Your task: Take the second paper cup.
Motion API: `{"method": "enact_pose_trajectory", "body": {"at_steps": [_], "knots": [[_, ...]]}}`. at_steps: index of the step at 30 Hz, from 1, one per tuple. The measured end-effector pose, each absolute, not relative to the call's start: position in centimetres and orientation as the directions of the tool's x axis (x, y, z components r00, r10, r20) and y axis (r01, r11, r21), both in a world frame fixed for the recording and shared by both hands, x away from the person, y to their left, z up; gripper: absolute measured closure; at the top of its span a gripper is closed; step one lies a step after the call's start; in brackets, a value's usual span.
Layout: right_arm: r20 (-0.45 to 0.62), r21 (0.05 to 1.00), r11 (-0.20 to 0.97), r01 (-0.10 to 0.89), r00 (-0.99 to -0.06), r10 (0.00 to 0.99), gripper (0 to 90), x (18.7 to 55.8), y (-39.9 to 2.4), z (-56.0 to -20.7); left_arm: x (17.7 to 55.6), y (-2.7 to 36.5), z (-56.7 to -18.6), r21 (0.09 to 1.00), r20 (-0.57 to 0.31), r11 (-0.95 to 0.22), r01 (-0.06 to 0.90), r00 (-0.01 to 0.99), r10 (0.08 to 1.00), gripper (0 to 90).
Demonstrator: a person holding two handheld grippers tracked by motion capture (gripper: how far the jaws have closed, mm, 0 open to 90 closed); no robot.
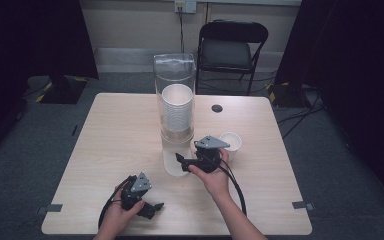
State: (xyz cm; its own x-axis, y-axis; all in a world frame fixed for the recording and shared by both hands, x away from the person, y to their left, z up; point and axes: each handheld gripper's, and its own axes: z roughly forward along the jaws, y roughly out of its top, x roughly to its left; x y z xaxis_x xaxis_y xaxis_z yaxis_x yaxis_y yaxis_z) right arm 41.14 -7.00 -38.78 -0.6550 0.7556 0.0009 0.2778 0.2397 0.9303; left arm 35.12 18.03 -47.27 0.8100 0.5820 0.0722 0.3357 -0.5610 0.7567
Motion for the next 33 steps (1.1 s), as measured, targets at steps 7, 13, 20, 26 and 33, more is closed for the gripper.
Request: {"method": "enact_pose_trajectory", "body": {"at_steps": [7,13,20,26,33], "knots": [[0.010,0.940,0.219,0.261,-0.665,0.747,18.1,42.0,-6.0,-38.6,35.1,18.0,-47.2,0.753,0.076,-0.566,0.334,0.811,0.580,0.1],[0.020,0.952,0.190,0.241,-0.667,0.745,18.9,42.6,-5.4,-38.2,35.1,18.0,-47.3,0.755,0.073,-0.563,0.336,0.810,0.581,0.1],[0.005,0.961,0.183,0.207,-0.676,0.737,19.6,43.1,-4.3,-37.4,35.1,18.0,-47.2,0.755,0.070,-0.561,0.339,0.809,0.583,0.0],[0.008,0.970,0.160,0.186,-0.675,0.738,21.1,43.4,-3.7,-37.5,35.1,18.0,-47.2,0.752,0.072,-0.566,0.337,0.811,0.580,0.0],[-0.010,0.976,0.152,0.155,-0.669,0.743,32.9,43.5,-4.1,-37.9,35.2,18.1,-47.2,0.750,0.076,-0.571,0.336,0.812,0.578,0.0]]}}
